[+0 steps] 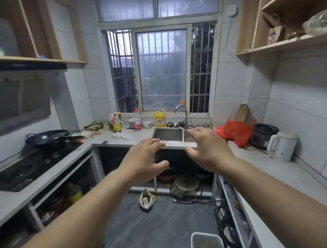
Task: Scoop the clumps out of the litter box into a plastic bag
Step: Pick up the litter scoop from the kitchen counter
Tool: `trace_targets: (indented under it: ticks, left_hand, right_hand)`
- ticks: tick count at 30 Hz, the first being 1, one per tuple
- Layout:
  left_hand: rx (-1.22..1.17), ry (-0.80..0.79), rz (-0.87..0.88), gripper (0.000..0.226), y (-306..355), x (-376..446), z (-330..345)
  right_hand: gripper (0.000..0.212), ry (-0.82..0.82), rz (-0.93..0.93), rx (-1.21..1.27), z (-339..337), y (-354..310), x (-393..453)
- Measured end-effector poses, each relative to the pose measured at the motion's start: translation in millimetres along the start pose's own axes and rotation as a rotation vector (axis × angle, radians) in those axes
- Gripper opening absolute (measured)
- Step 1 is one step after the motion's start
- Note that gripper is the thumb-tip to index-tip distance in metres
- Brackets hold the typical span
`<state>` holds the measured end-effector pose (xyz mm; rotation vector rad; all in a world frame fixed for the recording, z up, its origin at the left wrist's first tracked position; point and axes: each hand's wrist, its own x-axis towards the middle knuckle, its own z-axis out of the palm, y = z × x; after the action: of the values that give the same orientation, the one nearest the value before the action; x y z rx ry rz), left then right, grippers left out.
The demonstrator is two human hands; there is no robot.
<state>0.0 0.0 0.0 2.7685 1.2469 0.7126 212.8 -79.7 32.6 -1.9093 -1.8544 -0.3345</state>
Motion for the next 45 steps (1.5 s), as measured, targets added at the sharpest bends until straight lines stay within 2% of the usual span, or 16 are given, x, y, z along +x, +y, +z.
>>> trace_targets:
  ticks: [6,15,26,31,38,45]
  left_hand:
    - [-0.019,0.014,0.043,0.076,-49.7,24.5,1.2]
    - [-0.019,0.003,0.067,0.069,-96.1,69.4,25.7]
    - [0.046,-0.057,-0.023,0.068,-121.5,128.0,94.4]
    - [0.033,-0.049,-0.11,0.066,-145.8,146.9,111.4]
    - [0.031,-0.055,-0.217,0.068,-223.4,162.7,121.6]
    - [0.024,-0.068,-0.286,0.068,-346.5,182.1,122.9]
  right_hand:
    - [0.055,-0.009,0.044,-0.041,32.7,-18.0,23.2]
    - [0.058,-0.036,0.068,-0.041,85.3,-14.5,64.9]
    - [0.056,-0.089,0.036,0.005,161.0,44.6,121.4]
    - [0.054,-0.113,-0.01,0.054,197.5,42.9,157.1]
    - [0.051,-0.132,-0.07,0.08,252.2,8.0,222.5]
    - [0.048,-0.15,-0.085,0.084,328.0,-59.1,302.6]
